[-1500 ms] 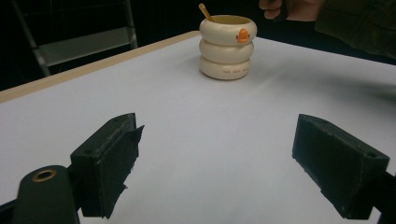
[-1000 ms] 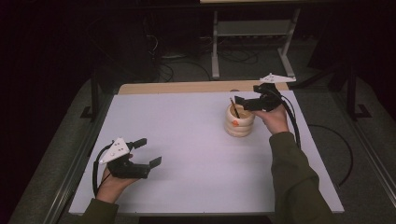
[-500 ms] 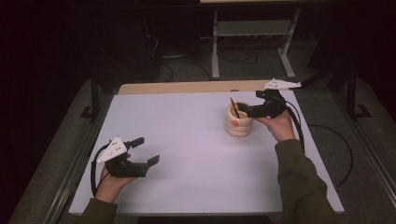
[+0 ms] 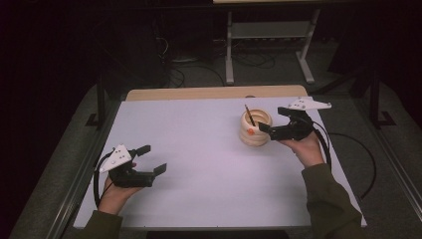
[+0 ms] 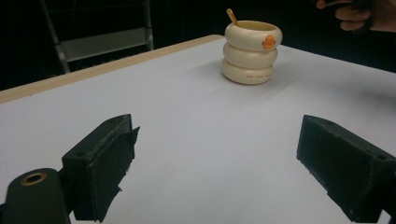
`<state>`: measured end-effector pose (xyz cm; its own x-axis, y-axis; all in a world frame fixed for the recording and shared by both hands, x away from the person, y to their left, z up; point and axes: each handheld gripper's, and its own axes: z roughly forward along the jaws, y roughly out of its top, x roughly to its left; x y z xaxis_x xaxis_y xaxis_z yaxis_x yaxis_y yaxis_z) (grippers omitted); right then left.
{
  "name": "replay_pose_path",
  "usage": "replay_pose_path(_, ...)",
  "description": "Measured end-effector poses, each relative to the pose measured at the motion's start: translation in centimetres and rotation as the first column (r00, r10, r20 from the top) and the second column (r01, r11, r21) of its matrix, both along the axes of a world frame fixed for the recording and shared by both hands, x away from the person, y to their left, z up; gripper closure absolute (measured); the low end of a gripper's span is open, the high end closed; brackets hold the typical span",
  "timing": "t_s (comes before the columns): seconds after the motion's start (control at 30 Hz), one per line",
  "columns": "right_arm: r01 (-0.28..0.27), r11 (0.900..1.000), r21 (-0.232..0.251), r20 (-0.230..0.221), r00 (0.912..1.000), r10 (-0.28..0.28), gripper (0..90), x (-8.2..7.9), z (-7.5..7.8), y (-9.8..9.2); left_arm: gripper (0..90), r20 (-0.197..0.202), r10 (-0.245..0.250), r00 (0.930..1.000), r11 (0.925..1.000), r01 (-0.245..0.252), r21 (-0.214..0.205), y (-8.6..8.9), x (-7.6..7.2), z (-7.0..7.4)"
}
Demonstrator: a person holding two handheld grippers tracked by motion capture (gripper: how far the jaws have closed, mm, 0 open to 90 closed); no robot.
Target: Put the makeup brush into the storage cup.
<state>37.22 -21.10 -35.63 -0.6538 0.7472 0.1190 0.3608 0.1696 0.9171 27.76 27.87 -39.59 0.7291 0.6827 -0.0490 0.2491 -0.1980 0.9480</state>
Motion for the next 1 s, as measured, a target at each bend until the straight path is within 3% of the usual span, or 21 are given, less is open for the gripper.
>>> replay_pose_path(0.13,-0.01,0.9999,-0.004,0.007,0.9999,0.01,1.7,-1.3,-0.5,-0.1,10.7,0.006,0.006,1.0,0.9998,-0.006,-0.017,0.2,0.0,0.0)
replay_pose_path(0.5,-0.015,0.9996,-0.025,0.001,0.9999,0.015,1.7,-4.4,-2.0,-0.6,10.8,0.004,0.013,0.9999,0.9999,-0.013,-0.01,0.5,-0.1,-0.1)
replay_pose_path(1.0,-0.001,1.0,0.007,0.001,1.0,0.001,1.7,-8.4,-3.8,-2.5,10.8,-0.004,0.007,1.0,1.0,-0.007,-0.002,0.5,-0.3,-0.3)
